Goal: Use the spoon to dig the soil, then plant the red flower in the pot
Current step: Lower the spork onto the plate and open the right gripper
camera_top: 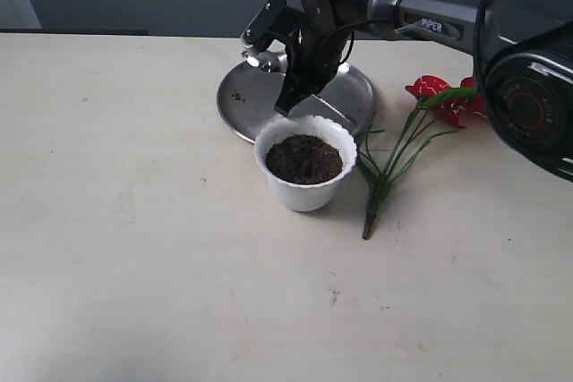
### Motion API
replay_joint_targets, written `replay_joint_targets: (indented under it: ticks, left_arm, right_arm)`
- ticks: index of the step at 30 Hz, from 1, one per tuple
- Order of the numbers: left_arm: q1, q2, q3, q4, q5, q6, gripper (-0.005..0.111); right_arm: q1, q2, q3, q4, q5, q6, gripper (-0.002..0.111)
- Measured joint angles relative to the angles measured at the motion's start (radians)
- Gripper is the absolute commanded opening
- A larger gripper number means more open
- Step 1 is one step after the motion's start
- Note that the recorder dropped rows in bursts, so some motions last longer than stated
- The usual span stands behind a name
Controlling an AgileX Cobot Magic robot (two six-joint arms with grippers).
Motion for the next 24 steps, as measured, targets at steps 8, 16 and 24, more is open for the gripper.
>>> replay_joint_targets:
  ticks: [8,16,24]
  left_arm:
    - [0.000,0.000,0.000,0.000,0.000,0.000,0.000]
    - [0.000,0.000,0.000,0.000,0.000,0.000,0.000]
    - [0.000,0.000,0.000,0.000,0.000,0.000,0.000]
  right_arm:
    - [0.000,0.010,-0.002,0.006,0.015,-0.001,-0.001]
    - [-0.002,0.010,-0.002,0.022,0.009,-0.001,0.024]
    - [-0.002,0.010,-0.002,0.029,-0.005,0.033,0.032]
